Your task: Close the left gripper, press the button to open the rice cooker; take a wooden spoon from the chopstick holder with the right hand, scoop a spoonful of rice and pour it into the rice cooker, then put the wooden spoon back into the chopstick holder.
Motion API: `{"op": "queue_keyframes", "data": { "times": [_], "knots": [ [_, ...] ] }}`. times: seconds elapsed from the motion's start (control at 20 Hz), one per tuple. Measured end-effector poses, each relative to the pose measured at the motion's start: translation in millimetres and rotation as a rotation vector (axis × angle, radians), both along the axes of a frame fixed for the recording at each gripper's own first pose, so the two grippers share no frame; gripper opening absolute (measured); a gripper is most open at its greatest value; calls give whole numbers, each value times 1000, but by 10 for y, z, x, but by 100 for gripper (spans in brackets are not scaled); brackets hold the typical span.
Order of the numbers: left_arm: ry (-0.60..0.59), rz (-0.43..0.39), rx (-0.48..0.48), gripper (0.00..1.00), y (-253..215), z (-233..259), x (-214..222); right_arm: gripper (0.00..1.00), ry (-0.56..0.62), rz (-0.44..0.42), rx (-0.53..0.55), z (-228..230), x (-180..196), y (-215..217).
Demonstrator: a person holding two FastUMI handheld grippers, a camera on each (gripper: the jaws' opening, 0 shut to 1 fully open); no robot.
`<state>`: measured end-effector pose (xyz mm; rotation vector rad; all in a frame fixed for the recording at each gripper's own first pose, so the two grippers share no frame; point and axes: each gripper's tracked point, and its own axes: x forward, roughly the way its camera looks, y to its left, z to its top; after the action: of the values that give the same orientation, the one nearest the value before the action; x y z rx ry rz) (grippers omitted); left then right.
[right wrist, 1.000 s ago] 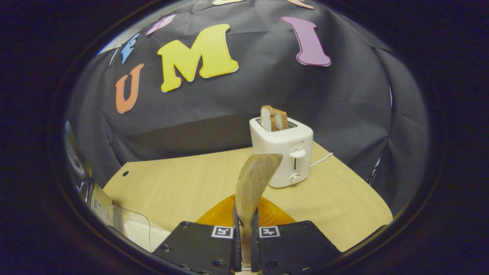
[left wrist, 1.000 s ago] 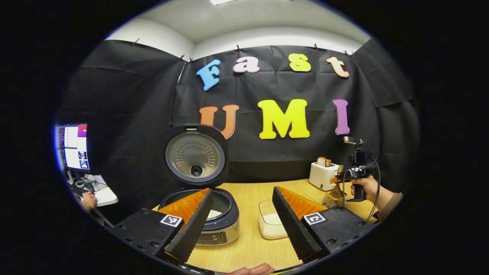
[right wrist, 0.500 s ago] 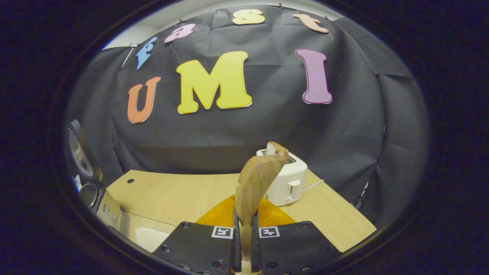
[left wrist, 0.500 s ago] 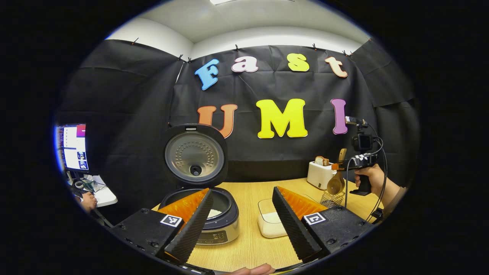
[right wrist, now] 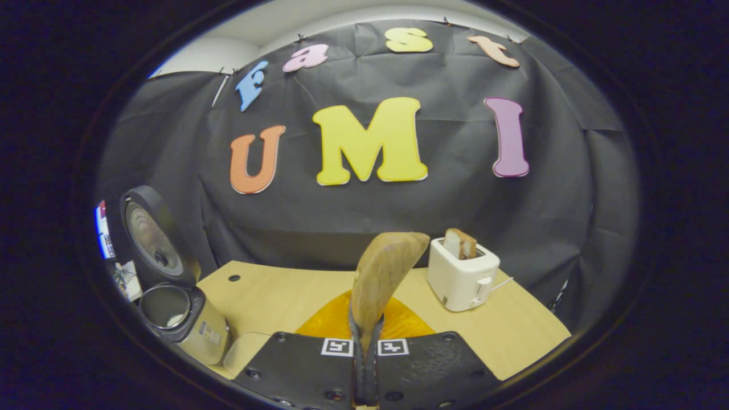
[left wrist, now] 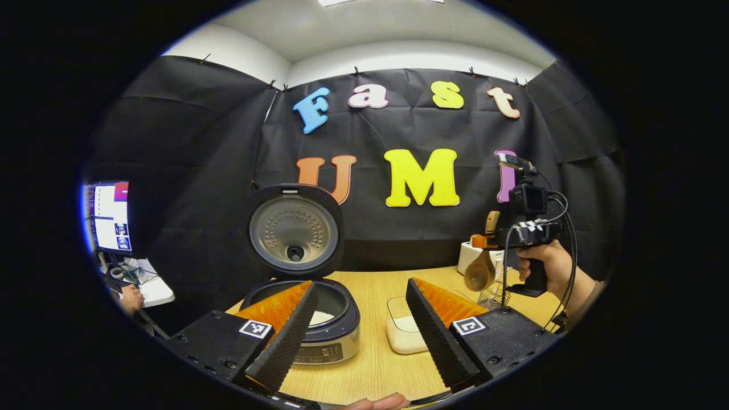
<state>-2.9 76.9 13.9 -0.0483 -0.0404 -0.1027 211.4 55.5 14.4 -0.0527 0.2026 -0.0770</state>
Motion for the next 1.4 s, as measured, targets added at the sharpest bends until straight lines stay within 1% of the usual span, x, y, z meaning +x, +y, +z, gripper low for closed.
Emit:
{"op": "queue_keyframes", "data": {
  "times": [0.1,0.35,0.55,0.75,0.8,1.0,1.1,1.25,1.4],
  "knots": [
    [4,0,-4,99,12,-18,-7,1,21,10,10,-162,43,212],
    [4,15,-11,99,120,-18,-1,1,67,5,-51,-715,200,517],
    [15,34,-14,99,207,-49,32,1,106,-59,-76,-1114,333,465],
    [22,27,-8,99,184,-65,42,1,105,-177,-134,-1208,380,243],
    [21,25,-6,99,175,-66,36,1,112,-194,-142,-1224,395,223],
    [19,22,-4,99,180,-57,34,1,141,-210,-233,-1268,438,323],
    [17,24,-4,99,198,-55,31,1,142,-205,-255,-1314,424,412],
    [19,23,-5,99,206,-58,33,1,169,-187,-208,-1458,369,590],
    [23,21,-5,99,202,-69,39,1,168,-165,-156,-1490,350,806]
  ]
}}
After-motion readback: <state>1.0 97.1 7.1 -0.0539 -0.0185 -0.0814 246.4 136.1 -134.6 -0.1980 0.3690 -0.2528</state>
